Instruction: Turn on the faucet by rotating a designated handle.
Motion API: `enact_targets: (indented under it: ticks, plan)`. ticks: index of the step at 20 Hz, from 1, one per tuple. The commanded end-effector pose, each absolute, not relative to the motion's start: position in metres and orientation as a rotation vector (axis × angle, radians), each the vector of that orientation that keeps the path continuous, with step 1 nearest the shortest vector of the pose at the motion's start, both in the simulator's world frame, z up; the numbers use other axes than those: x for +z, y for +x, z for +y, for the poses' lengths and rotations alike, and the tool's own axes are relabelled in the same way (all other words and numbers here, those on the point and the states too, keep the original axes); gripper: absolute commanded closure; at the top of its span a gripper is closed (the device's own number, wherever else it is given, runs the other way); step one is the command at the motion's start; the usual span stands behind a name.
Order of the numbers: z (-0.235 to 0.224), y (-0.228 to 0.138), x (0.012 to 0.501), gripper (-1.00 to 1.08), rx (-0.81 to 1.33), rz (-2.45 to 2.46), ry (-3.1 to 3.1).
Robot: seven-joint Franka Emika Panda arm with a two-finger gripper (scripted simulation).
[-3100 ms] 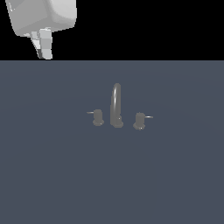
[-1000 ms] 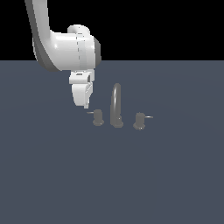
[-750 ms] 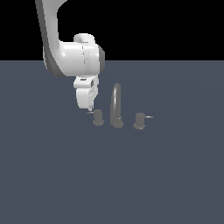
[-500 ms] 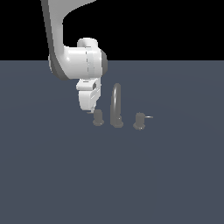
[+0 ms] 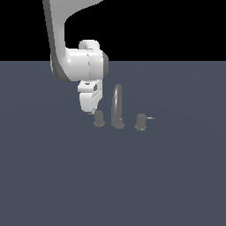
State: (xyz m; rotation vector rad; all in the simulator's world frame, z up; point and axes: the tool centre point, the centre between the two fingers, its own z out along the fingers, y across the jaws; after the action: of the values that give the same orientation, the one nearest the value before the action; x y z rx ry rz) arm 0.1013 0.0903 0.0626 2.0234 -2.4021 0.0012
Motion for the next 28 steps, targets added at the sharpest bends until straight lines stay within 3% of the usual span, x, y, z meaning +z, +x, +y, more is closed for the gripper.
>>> enact_targets:
  ticks: [1,28]
  plan:
    - [0.096,0.096,0.063,1.08,0.001,-2.401,2.025]
    - [0.107,0.043,0.063,1.08,0.006,-2.410,2.035]
